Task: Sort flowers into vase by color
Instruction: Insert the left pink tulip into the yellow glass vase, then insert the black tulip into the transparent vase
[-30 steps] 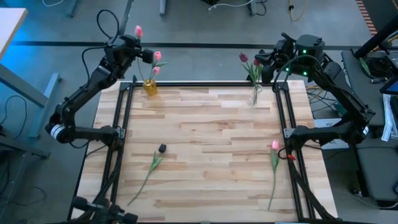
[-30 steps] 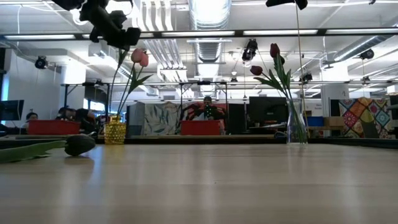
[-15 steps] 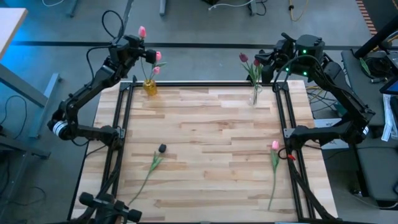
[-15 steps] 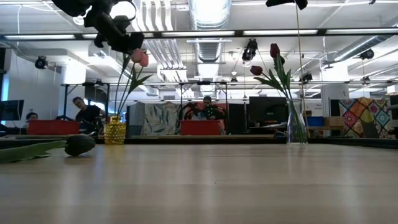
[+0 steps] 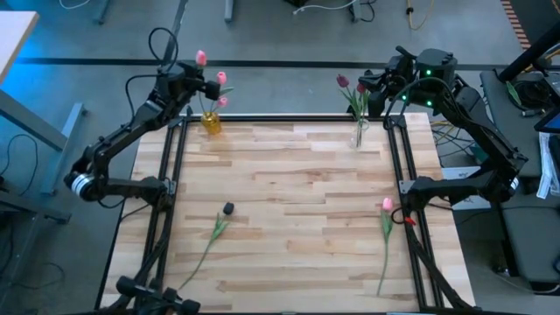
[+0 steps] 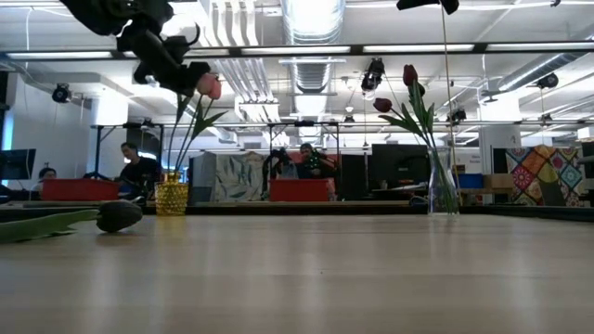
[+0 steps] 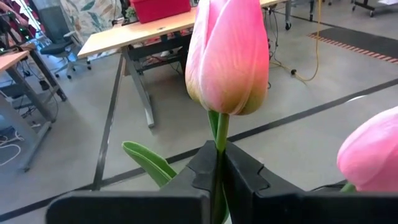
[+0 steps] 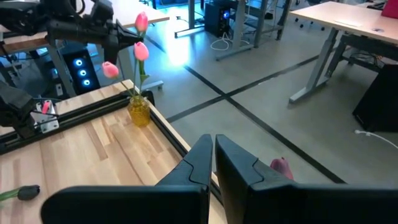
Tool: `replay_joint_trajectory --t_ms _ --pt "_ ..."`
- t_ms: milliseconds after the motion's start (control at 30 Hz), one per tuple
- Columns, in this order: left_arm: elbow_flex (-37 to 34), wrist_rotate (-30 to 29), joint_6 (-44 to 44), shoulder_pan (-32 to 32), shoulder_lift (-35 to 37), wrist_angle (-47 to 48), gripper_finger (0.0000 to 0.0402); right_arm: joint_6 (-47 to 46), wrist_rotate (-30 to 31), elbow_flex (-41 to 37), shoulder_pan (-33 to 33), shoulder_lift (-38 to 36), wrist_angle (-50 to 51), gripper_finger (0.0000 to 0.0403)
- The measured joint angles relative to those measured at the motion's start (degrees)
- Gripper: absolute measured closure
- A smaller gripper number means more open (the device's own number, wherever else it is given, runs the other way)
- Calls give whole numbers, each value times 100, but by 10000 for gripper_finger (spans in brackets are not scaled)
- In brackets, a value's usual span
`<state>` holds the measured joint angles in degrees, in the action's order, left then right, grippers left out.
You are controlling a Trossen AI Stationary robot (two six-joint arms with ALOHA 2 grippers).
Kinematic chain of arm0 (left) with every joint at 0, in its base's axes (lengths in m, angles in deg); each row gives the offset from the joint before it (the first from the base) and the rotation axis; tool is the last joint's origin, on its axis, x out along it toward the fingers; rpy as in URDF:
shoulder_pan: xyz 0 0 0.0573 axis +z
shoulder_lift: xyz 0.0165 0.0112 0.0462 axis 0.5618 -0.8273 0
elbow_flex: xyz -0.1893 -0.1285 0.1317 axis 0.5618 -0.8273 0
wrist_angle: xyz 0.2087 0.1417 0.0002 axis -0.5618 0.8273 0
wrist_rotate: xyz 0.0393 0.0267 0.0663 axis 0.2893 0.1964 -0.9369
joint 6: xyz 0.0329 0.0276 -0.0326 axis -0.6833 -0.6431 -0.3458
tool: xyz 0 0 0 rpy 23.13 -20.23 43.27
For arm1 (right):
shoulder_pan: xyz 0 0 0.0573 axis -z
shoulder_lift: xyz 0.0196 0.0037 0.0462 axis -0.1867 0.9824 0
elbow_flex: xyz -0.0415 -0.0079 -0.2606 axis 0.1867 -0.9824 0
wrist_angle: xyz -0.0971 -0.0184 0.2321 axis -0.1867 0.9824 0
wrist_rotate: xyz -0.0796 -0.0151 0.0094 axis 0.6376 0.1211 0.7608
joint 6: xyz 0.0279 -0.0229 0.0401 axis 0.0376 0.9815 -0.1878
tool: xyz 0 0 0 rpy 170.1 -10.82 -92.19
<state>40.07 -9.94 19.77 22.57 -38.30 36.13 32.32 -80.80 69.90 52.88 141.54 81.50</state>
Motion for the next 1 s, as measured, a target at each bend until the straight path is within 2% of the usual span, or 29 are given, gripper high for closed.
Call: replay_joint_trajectory --t_ms 300,500,1000 --pt "-351 43 171 0 386 -81 394 9 -11 0 1 0 -1 390" --pt "-448 66 407 0 578 243 380 19 -11 0 -1 0 0 390" --pt "-448 63 411 0 884 1333 245 25 -11 0 -1 0 -1 390"
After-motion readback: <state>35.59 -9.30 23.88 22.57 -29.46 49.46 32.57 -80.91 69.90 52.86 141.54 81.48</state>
